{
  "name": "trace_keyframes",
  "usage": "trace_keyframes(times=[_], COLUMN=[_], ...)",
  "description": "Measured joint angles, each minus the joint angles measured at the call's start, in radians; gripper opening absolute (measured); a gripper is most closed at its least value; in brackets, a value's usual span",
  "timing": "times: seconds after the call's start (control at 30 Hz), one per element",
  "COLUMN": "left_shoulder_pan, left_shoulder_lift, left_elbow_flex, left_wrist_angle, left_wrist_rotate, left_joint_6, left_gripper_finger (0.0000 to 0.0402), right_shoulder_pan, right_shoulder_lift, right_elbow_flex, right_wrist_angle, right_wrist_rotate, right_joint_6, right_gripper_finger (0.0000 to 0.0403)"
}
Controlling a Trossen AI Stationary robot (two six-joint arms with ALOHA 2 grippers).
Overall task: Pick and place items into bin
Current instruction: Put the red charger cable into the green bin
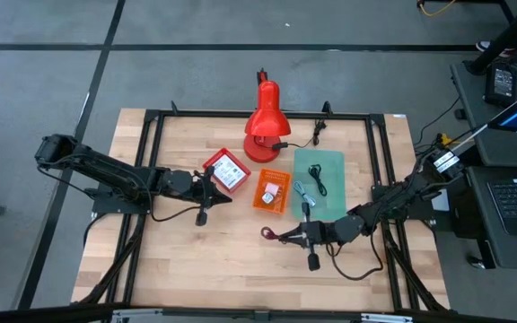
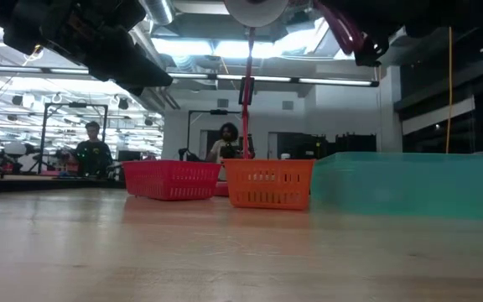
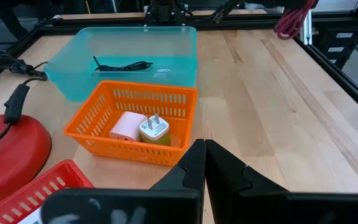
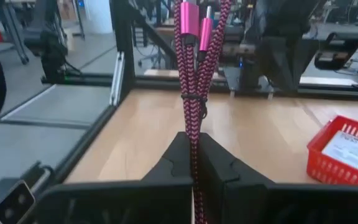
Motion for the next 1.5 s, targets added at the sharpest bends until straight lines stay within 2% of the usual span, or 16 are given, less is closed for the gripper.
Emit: trace_keyframes(times=[0.23,0.37,0.5,0.7,0.9,1.1,1.33,1.5], left_shoulder_pan=[0.000,0.000,0.000,0.000,0.000,0.000,0.000,0.000], left_shoulder_lift=[0.000,0.001,0.001,0.001,0.001,0.001,0.001,0.001], left_elbow_flex=[0.000,0.000,0.000,0.000,0.000,0.000,0.000,0.000], left_wrist_angle=[0.000,0.000,0.000,0.000,0.000,0.000,0.001,0.001], left_wrist_rotate=[0.000,0.000,0.000,0.000,-0.003,-0.054,-0.124,-0.161], left_joint_6=[-0.012,-0.023,-0.026,-0.026,-0.026,-0.026,-0.026,-0.026], left_gripper_finger=[0.0006,0.0006,0.0006,0.0006,0.0006,0.0006,0.0006,0.0006], right_shoulder_pan=[0.000,0.000,0.000,0.002,0.002,-0.002,-0.033,-0.105], right_shoulder_lift=[0.000,0.000,-0.026,-0.166,-0.341,-0.467,-0.558,-0.595], right_elbow_flex=[-0.002,-0.002,-0.002,-0.002,-0.002,-0.002,-0.002,-0.002], right_wrist_angle=[0.004,0.003,-0.047,-0.309,-0.624,-0.995,-1.243,-1.379], right_wrist_rotate=[0.007,0.101,0.152,0.324,0.352,0.457,0.464,0.351], right_joint_6=[-0.005,-0.007,-0.005,0.115,0.255,0.490,0.651,0.751], right_gripper_finger=[0.0000,0.0000,0.0000,0.0000,0.0000,0.0000,0.0000,0.0000])
